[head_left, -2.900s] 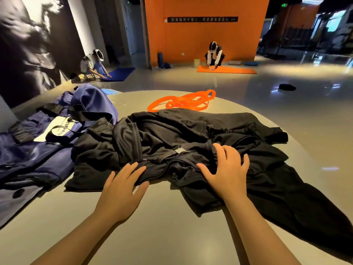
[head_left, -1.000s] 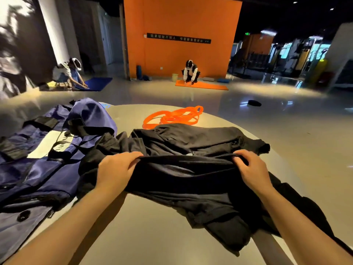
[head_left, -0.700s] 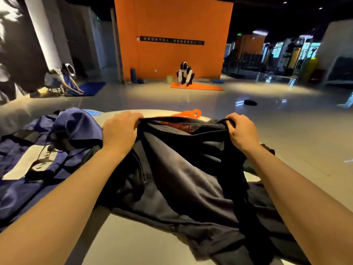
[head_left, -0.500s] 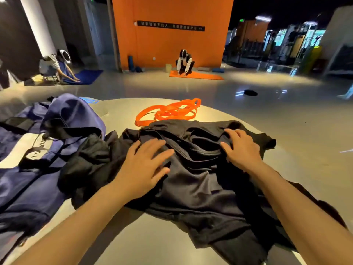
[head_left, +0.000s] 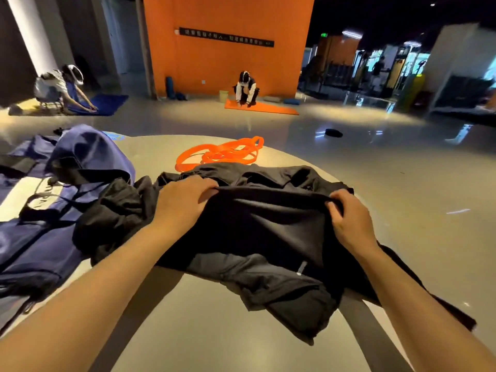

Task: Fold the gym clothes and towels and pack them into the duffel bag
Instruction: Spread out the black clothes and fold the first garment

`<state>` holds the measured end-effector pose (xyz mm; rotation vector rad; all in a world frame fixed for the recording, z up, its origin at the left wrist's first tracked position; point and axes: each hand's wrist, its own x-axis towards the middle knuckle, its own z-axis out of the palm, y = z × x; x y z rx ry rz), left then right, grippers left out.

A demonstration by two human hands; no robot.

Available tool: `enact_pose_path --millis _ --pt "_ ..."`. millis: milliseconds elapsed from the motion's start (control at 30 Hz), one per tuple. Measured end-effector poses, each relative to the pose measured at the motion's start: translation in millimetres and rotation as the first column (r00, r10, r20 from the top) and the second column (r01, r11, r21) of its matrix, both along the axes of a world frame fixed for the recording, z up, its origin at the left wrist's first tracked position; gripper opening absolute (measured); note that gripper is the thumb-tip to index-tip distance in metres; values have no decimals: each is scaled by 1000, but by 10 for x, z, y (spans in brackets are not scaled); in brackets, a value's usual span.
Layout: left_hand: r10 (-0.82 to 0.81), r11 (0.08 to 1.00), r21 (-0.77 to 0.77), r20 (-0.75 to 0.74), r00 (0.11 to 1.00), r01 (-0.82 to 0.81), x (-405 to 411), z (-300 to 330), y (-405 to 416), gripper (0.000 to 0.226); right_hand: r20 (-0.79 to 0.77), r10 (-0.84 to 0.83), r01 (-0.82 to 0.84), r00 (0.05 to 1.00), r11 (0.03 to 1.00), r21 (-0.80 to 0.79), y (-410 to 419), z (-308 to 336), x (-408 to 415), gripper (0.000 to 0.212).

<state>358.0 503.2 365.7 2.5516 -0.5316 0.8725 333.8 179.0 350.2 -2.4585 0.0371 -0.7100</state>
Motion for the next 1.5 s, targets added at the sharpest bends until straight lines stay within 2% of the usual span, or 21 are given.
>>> enact_pose_path --millis 100,200,233,333,433,500,567,667,733,767,833,933,1033,1067,1133,1200,1233,1267,1333,1400,1500 --pt "72 993 -101 102 992 -62 259 483 -15 22 207 2 -8 978 1000 26 108 614 350 8" --pt "163 976 -157 82 983 -148 464 663 41 23 257 24 -26 966 1000 6 194 938 631 10" --pt "151 980 -143 59 987 -141 505 630 64 24 199 24 -17 980 999 -39 205 928 715 13" --pt "47 999 16 -100 994 -46 470 267 150 28 -171 45 -85 984 968 -238 198 595 822 24" --pt "110 979 196 -334 936 -45 225 -255 285 53 -394 166 -249 904 953 -171 205 108 505 54" --pt "91 987 160 -358 929 -35 102 -504 355 56 -495 308 -370 813 929 -28 238 -157 206 82" --pt "83 992 114 -305 949 -50 58 -620 349 46 -580 263 -400 771 909 -119 290 -406 -35 93" --pt "55 998 15 -271 961 -53 -28 -628 181 31 -394 38 -208 918 894 -397 357 -594 -194 64" --pt "-6 997 -76 -294 956 -17 -157 -601 -56 34 -293 -7 -134 956 878 -459 336 -598 -198 45" --pt "-52 992 -128 -304 951 14 -220 -590 -210 38 -266 8 -119 964 908 -402 298 -570 -176 36" --pt "-162 975 -198 -325 932 100 -302 -536 -564 36 -196 -6 -3 981 999 -47 218 -369 -93 21" --pt "-336 934 -258 -398 854 247 -298 -378 -1084 47 -38 -151 153 988 889 432 88 139 55 20" --pt "-458 888 -289 -473 752 359 -275 -166 -1369 55 93 -174 111 980 874 472 -23 463 216 28" --pt "-454 890 -276 -468 758 362 -248 -126 -1371 54 63 -92 54 994 892 448 -35 478 260 34" --pt "-362 929 -226 -402 841 292 -193 -93 -1189 49 -147 114 -51 983 925 376 -90 303 339 51" --pt "-123 991 -84 -272 954 104 -115 -211 -804 43 -403 213 -133 890 967 217 -124 -25 342 63" --pt "32 999 27 -250 968 -26 -84 -319 -565 44 -474 203 -156 857 978 138 -134 -206 327 67" --pt "173 981 139 -300 938 -137 -76 -439 -339 49 -495 183 -163 849 983 83 -123 -344 290 71" --pt "313 937 293 -470 825 -189 -129 -665 -73 60 -468 172 -168 867 985 50 -60 -473 231 77" --pt "318 919 375 -511 799 -126 -193 -833 -105 64 -458 218 -183 862 976 120 -3 -424 245 77" --pt "206 934 355 -483 851 -25 -261 -855 -421 65 -420 247 -187 873 966 181 59 -276 258 71"
